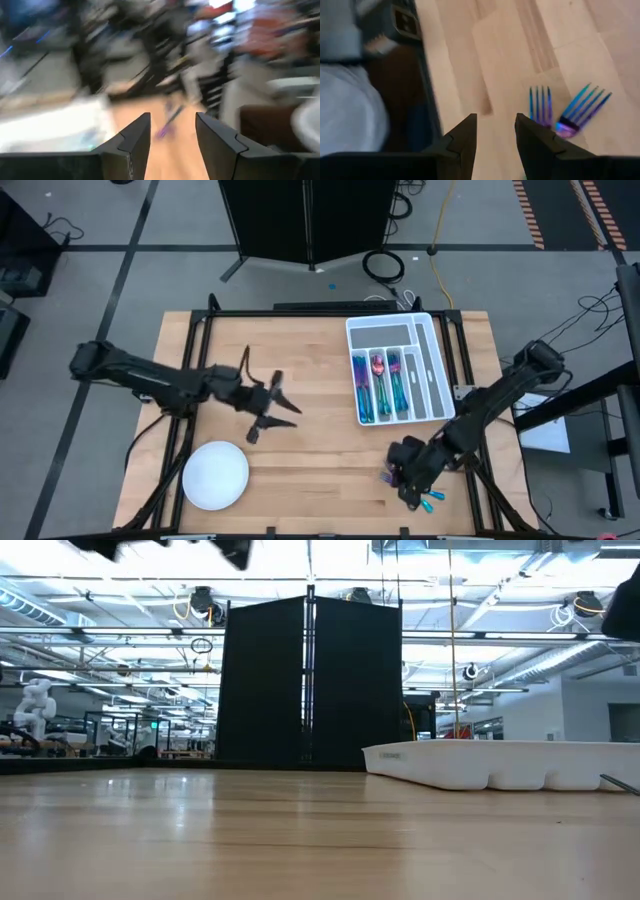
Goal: Sort silverware
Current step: Put the blue fork into the utensil organizer
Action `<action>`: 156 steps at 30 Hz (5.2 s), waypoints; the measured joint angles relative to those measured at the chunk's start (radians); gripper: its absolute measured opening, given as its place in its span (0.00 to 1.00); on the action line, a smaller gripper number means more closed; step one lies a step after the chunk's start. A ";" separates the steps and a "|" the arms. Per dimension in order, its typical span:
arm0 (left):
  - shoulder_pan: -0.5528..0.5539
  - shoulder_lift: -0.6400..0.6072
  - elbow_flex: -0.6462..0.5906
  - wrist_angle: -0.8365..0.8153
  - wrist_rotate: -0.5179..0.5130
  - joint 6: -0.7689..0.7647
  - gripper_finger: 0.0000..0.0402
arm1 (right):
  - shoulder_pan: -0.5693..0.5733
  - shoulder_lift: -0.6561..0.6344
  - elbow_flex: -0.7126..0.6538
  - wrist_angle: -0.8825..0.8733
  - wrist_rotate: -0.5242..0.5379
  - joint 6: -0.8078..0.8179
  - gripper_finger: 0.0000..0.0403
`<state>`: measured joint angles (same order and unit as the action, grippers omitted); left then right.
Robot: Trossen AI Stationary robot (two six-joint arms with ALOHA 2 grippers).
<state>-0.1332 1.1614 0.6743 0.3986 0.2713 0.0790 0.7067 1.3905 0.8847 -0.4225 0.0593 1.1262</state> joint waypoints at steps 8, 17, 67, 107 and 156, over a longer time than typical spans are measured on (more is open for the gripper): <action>-0.222 -0.124 -0.004 -0.250 -0.487 -0.169 0.39 | 0.044 0.150 0.199 -0.333 0.001 -0.118 0.30; -0.249 0.040 -0.007 -0.019 -0.589 0.065 0.39 | 0.109 0.294 0.338 -0.473 0.012 -0.055 0.30; -0.221 0.142 -0.006 0.012 -0.450 -0.020 0.39 | 0.218 0.363 0.093 -0.261 -0.055 0.122 0.20; -0.221 0.142 -0.005 0.044 -0.451 -0.018 0.39 | -0.251 -0.186 0.066 -0.716 0.332 0.527 0.00; -0.221 0.142 -0.005 0.000 -0.451 -0.022 0.39 | -1.003 -0.014 -0.194 -0.299 0.039 -0.039 0.08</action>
<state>-0.3538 1.3033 0.6689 0.3987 -0.1795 0.0566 -0.2965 1.3769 0.6907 -0.7219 0.0982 1.0871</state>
